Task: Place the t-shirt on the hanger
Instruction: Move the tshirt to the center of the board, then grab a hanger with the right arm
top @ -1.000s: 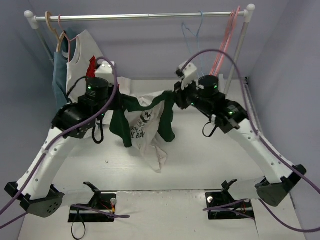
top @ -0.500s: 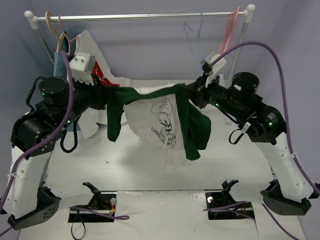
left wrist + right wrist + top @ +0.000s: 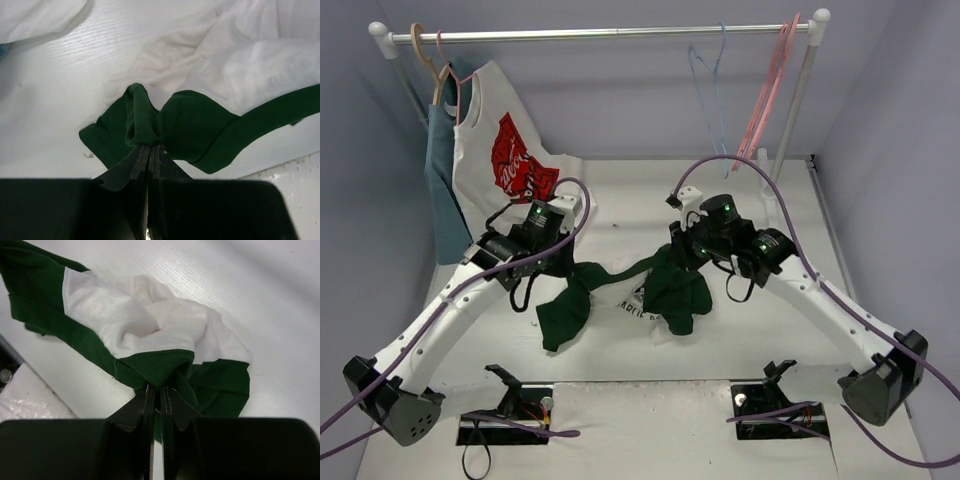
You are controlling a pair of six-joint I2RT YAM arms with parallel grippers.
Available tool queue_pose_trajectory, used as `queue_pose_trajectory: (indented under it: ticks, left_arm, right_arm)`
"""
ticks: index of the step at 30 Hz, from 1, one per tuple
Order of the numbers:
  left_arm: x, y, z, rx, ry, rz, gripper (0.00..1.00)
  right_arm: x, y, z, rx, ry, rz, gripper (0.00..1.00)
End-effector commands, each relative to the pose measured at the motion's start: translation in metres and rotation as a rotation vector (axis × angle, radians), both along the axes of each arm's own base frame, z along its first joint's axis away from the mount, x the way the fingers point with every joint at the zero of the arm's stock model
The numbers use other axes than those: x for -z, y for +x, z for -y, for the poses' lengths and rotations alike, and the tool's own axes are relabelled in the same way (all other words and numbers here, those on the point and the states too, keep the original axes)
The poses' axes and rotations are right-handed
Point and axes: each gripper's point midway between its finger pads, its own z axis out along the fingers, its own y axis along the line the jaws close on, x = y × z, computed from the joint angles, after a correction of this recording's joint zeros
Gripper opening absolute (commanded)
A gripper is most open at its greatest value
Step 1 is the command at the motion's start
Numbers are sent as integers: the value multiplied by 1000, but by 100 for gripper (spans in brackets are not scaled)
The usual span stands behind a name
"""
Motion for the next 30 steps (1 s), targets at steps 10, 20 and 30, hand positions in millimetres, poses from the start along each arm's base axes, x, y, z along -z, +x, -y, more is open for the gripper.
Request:
queue_pose_trajectory:
  ticks: [10, 20, 30]
  left_arm:
    - [-26, 137, -10, -232, -208, 136, 48]
    - [-52, 99, -41, -217, -146, 303, 64]
    - [-3, 84, -56, -222, -62, 259, 64]
  right_arm:
    - [6, 125, -16, 159, -11, 68, 36]
    - [-125, 80, -40, 143, 109, 398, 55]
    - [-236, 114, 49, 579, 126, 619, 61]
